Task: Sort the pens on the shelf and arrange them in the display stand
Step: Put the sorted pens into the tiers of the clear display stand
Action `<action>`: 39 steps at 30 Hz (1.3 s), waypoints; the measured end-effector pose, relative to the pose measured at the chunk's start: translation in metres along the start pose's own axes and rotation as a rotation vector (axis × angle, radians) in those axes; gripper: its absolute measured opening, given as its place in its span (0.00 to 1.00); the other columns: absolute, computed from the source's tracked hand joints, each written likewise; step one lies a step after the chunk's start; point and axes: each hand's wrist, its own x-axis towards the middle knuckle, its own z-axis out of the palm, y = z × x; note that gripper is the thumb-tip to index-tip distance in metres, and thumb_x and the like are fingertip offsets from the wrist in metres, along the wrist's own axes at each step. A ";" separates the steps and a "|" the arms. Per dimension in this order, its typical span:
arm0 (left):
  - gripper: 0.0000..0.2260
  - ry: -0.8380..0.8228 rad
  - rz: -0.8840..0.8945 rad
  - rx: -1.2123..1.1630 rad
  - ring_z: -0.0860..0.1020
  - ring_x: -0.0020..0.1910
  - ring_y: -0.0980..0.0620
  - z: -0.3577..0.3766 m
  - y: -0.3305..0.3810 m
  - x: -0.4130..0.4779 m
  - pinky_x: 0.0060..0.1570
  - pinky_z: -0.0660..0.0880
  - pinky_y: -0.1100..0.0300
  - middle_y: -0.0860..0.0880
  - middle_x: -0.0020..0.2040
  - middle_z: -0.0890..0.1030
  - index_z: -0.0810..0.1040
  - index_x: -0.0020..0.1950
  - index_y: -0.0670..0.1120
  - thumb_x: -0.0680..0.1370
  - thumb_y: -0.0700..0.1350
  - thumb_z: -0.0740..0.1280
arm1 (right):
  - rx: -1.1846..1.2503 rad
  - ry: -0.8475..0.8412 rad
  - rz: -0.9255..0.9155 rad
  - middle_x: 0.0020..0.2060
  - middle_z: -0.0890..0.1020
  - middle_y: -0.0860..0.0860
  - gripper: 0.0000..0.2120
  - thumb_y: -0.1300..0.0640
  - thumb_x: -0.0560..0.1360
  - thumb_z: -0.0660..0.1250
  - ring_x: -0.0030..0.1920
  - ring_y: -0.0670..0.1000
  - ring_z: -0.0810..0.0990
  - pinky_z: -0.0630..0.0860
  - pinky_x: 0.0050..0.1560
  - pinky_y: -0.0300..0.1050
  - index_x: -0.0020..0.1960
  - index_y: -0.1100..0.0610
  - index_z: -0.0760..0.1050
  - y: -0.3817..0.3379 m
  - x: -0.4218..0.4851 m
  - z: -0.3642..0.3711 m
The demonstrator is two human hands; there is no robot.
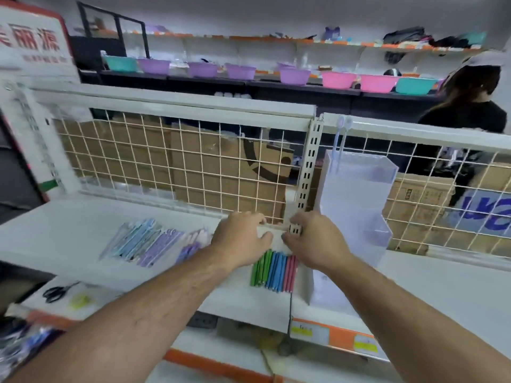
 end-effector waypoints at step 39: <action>0.15 -0.215 -0.397 -0.073 0.80 0.50 0.45 -0.053 -0.437 0.010 0.43 0.72 0.57 0.47 0.49 0.80 0.74 0.53 0.47 0.75 0.56 0.67 | 0.056 -0.204 0.088 0.53 0.82 0.53 0.12 0.53 0.78 0.65 0.53 0.54 0.79 0.75 0.59 0.51 0.57 0.58 0.80 -0.322 0.108 0.280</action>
